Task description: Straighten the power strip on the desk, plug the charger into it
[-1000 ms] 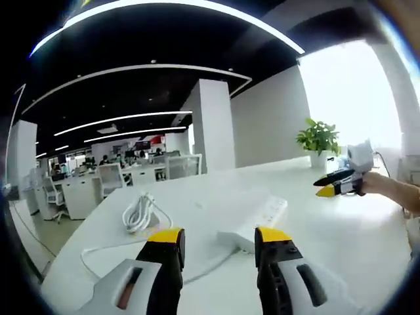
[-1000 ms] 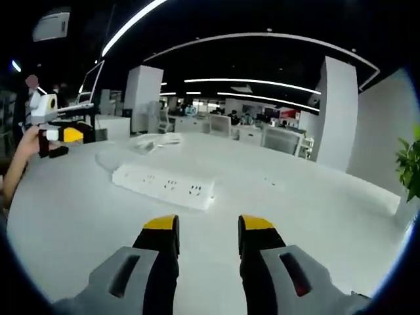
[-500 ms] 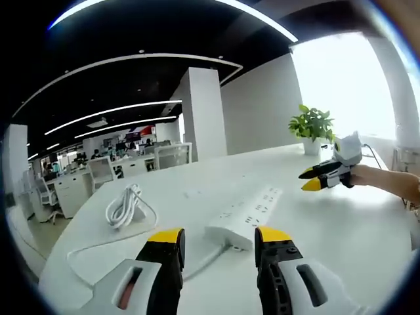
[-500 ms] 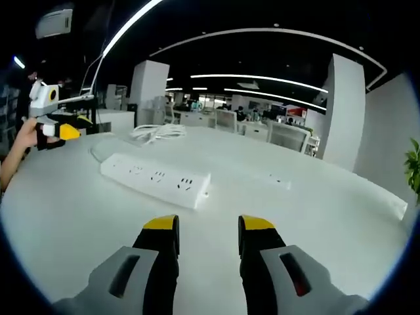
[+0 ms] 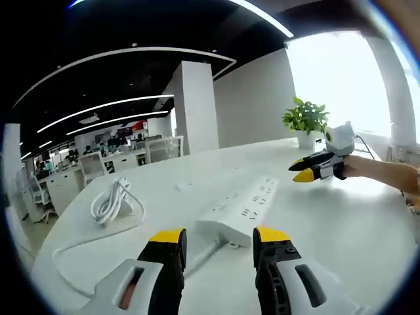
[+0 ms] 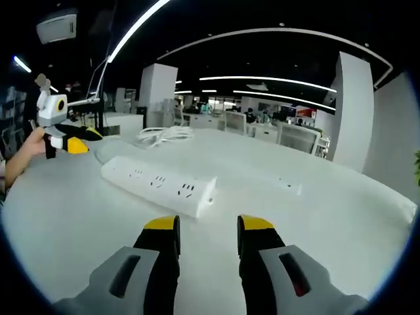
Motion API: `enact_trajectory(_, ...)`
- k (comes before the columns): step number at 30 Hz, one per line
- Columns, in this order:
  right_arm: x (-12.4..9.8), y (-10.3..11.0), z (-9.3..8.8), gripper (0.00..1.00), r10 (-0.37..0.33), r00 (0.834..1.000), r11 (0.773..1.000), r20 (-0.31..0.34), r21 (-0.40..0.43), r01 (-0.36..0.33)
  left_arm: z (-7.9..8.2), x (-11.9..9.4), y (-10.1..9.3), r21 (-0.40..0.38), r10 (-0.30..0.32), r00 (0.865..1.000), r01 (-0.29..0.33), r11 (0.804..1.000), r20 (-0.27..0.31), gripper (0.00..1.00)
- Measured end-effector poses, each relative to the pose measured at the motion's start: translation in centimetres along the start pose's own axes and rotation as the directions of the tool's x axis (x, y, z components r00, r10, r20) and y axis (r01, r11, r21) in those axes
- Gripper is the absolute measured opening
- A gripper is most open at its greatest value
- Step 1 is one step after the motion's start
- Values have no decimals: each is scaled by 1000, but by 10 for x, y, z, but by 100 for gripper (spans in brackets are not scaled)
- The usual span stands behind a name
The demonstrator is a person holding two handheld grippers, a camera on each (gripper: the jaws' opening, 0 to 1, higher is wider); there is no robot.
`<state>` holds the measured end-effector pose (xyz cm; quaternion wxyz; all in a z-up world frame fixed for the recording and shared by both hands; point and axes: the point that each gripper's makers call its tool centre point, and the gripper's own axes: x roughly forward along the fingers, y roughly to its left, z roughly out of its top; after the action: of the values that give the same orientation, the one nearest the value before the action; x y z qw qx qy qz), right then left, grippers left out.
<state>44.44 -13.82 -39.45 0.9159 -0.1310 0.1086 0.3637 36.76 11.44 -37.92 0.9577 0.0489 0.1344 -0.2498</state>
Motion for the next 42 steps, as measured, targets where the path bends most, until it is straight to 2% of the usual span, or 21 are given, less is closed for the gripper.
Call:
enact_trajectory(7, 7, -4, -1, 32, 9, 1000, 1000, -5, 11, -9, -4, 7, -7, -1, -38, 999, 38, 999, -6, 39)
enact_trajectory(18, 13, 1, 7, 30, 48, 997, 997, 53, 61, -51, -9, 23, -16, -11, -78, 996, 78, 997, -40, 38)
enact_trajectory(25, 21, 6, 3, 29, 79, 996, 995, 43, 52, -81, -17, 30, -23, -27, -90, 994, 88, 996, -68, 38)
enact_trajectory(28, 29, 7, 1, 29, 91, 995, 992, 47, 83, -94, -20, 34, -24, -46, -93, 993, 90, 995, -68, 38)
enact_trajectory(31, 33, 9, 0, 28, 99, 994, 992, 44, 80, -102, -21, 37, -22, -37, -78, 995, 76, 996, -62, 38)
enact_trajectory(36, 36, 14, 3, 28, 124, 989, 987, 78, 92, -131, -24, 40, -27, -54, -108, 993, 105, 993, -51, 38)
enact_trajectory(42, 39, 21, 2, 27, 140, 987, 987, 72, 68, -145, -23, 41, -32, -52, -125, 991, 122, 991, -49, 38)
